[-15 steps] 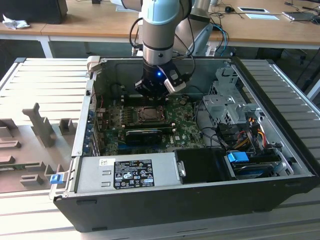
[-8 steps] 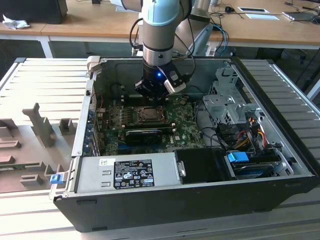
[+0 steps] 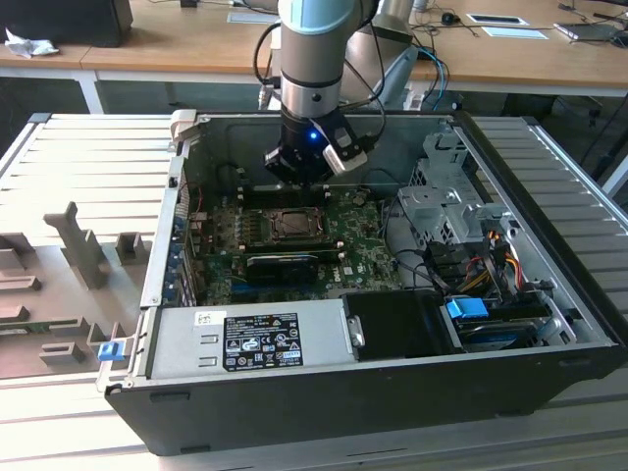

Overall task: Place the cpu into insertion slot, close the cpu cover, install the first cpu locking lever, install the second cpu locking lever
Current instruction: 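Install the first cpu locking lever, then install the second cpu locking lever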

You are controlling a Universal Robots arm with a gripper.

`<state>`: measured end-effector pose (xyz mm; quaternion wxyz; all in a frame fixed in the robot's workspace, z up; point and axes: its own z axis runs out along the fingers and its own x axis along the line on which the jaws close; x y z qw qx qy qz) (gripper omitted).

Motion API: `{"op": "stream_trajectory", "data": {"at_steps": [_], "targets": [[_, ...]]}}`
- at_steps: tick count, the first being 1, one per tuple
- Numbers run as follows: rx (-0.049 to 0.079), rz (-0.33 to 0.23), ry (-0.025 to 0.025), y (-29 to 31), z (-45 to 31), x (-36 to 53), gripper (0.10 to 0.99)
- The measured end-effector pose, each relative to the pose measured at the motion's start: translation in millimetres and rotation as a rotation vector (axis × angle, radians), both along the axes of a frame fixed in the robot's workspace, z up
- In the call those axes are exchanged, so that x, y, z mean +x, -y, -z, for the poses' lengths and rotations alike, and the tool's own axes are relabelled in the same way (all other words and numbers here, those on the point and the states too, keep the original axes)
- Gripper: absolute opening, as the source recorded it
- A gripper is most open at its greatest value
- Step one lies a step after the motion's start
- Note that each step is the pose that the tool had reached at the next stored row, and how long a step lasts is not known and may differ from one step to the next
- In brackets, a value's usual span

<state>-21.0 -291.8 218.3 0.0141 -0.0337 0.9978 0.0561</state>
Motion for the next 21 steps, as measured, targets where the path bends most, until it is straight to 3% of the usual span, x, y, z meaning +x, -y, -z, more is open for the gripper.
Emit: {"op": "stream_trajectory", "data": {"at_steps": [21], "targets": [[0.000,0.000,-0.0001,10.7,0.0,0.0,0.106]]}}
